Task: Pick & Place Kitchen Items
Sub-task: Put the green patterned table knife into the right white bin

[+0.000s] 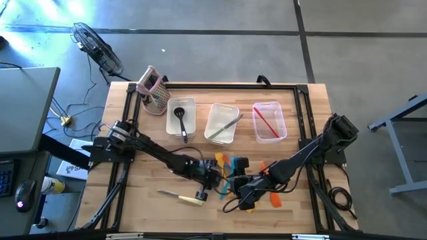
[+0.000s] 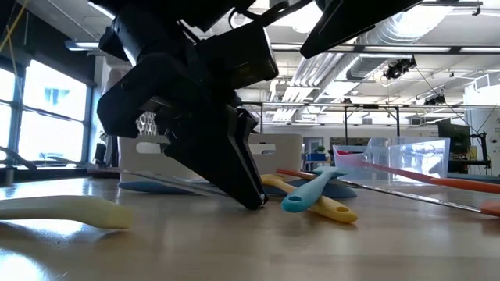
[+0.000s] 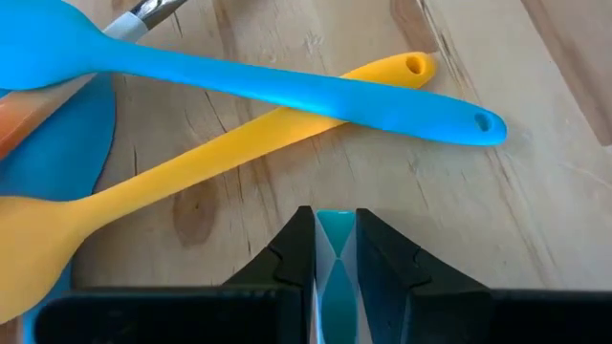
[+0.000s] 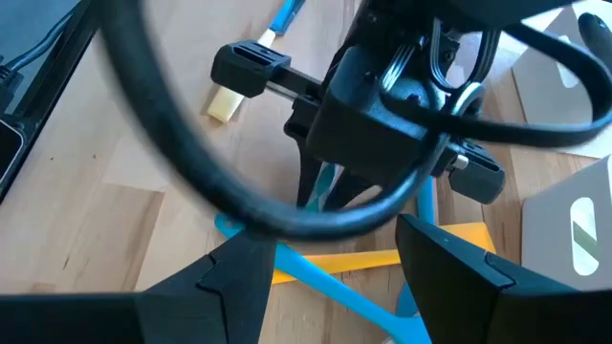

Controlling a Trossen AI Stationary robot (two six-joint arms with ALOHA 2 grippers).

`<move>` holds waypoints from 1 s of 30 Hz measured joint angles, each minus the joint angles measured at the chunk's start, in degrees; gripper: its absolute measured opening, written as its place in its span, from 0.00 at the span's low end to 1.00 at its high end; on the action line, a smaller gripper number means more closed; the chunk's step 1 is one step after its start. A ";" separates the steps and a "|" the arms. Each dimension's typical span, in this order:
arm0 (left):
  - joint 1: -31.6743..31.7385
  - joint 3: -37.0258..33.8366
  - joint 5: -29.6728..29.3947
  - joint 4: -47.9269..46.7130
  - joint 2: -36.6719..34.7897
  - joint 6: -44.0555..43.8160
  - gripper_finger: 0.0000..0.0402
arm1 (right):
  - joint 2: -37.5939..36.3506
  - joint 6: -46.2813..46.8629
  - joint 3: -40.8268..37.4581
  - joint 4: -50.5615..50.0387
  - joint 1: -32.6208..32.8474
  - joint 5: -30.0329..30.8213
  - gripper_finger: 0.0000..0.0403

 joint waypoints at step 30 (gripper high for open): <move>-1.81 4.85 -13.07 -19.33 -11.16 2.34 0.12 | -5.47 2.05 0.02 -3.98 4.62 8.53 0.52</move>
